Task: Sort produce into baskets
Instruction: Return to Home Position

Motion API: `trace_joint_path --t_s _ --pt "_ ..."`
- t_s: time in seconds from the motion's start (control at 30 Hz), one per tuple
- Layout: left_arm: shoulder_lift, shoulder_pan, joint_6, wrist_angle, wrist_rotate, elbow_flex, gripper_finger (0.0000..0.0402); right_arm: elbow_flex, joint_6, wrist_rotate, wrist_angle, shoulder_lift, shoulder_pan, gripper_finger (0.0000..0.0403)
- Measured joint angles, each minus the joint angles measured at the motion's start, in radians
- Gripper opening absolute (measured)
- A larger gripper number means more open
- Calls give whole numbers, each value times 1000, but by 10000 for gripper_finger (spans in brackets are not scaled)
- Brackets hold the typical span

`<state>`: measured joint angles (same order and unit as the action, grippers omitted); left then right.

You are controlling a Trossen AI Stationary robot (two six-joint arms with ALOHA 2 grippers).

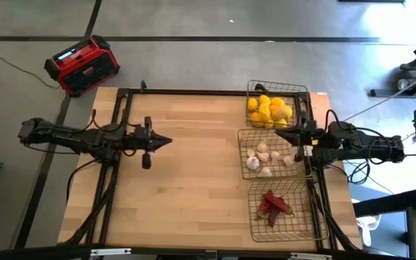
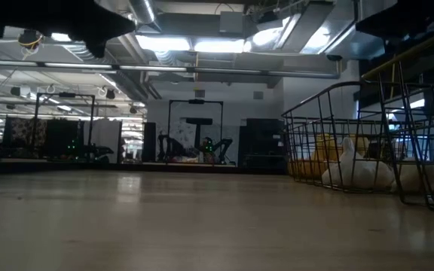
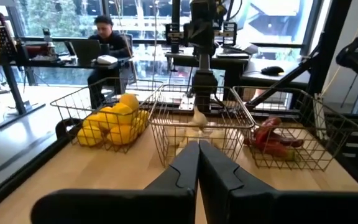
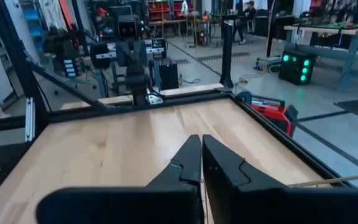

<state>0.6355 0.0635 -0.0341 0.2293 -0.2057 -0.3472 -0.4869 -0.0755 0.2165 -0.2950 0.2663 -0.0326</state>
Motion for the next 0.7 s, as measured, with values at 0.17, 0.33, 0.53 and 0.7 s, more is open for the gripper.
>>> trace_joint_path --t_s 0.17,0.33,0.53,0.7 --pt "-76 0 -17 14 0 62 2 76 -1 -48 56 -33 0 16" --pt "-151 0 -15 51 0 107 6 181 -5 -159 227 -40 0 16" --pt "-245 0 -16 43 0 152 7 263 -27 -123 301 -40 0 16" --pt "-310 0 -17 45 0 190 7 315 -78 -122 329 -40 0 16"
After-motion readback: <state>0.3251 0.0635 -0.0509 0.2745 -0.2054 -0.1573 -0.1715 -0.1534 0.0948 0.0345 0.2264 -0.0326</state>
